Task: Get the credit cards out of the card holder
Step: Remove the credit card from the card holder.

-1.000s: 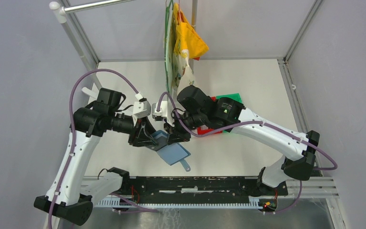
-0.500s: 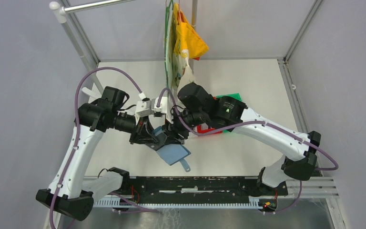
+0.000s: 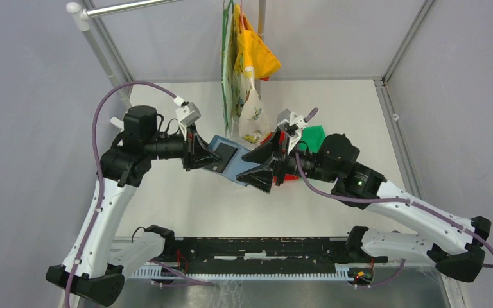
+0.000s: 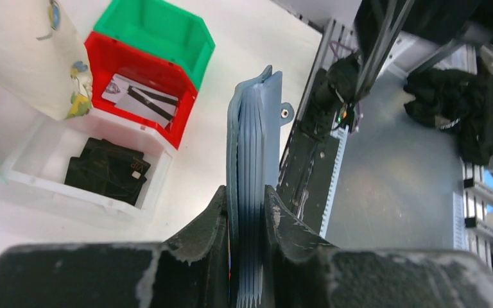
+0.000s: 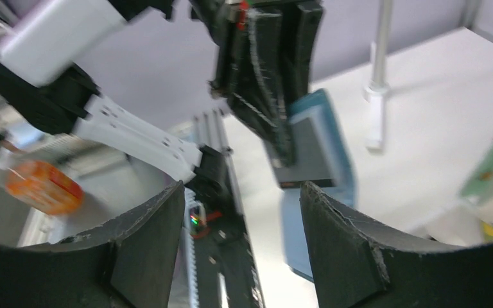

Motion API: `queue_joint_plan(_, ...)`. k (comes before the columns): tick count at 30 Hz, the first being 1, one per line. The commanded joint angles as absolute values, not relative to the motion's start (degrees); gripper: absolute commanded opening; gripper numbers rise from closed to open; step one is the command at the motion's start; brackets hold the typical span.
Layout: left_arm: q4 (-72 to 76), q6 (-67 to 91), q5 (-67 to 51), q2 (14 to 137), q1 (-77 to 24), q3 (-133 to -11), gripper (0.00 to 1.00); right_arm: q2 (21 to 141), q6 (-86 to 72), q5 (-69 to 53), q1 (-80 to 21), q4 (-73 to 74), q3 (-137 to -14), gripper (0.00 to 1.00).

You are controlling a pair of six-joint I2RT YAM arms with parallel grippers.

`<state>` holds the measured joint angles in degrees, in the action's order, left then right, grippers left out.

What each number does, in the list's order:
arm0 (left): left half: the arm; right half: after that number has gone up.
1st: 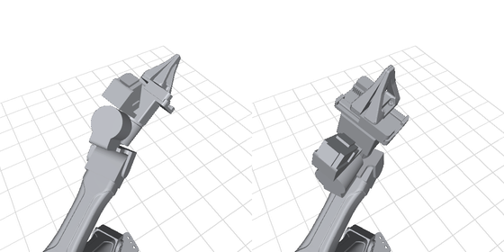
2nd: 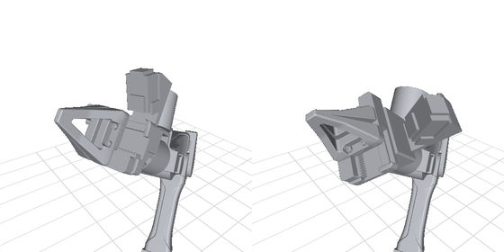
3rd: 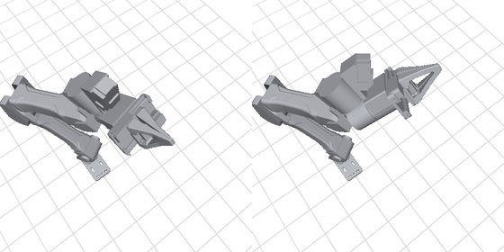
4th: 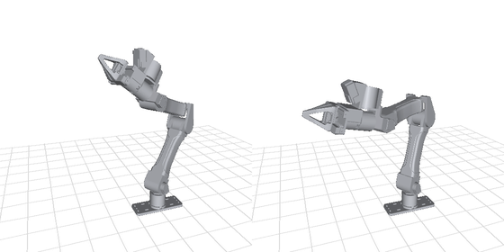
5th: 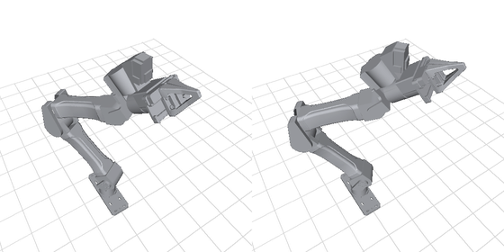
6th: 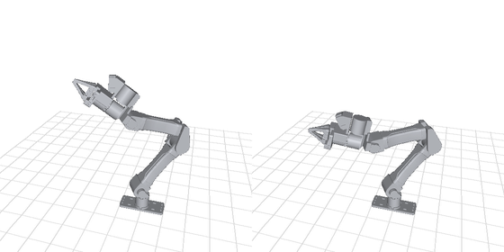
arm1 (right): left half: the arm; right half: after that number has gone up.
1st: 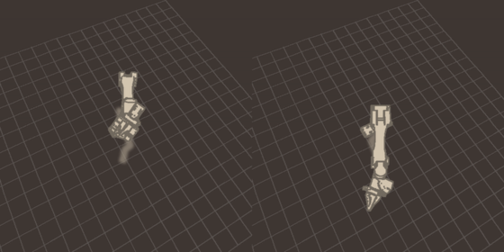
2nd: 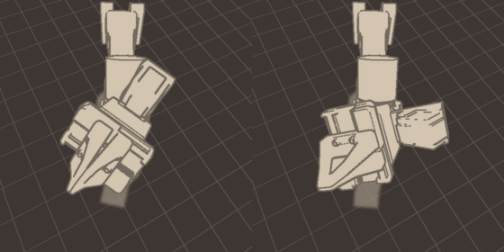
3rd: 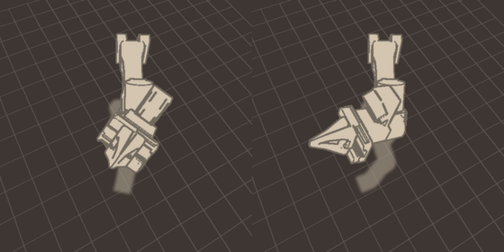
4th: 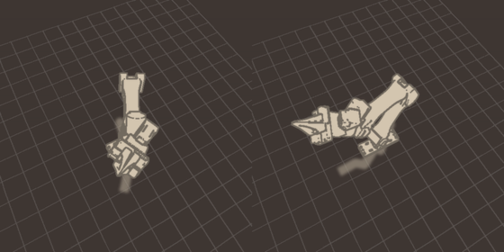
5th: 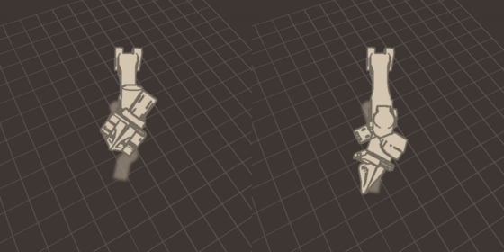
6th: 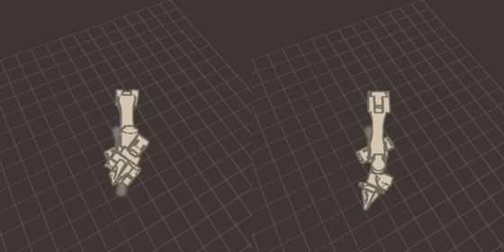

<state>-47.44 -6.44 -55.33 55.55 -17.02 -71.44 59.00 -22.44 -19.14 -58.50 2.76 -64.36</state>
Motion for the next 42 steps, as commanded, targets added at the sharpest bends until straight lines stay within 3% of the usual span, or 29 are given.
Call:
queue_joint_plan(1, -33.67, 9.64, -53.67, 54.37, -17.08, -71.29, 0.02, 60.98, -34.58, -20.99, -58.71, -14.28, -57.25, 0.7)
queue_joint_plan(9, -28.05, 20.44, -57.71, 54.02, -17.1, -71.24, 0.02, 65.63, -35.81, -19.61, -58.21, -15.32, -57.3, 0.67)
queue_joint_plan(28, -27.69, 21.9, -69.08, 52.87, -17.05, -70.49, 0.03, 65.62, -41.93, -22.6, -51.89, -21.05, -55.9, 0.56)
queue_joint_plan(42, -27.66, 20.65, -69.93, 51.09, -17.05, -69.26, 0.04, 65.88, -40.88, -15.46, -52.1, -18.16, -55.85, 0.59)
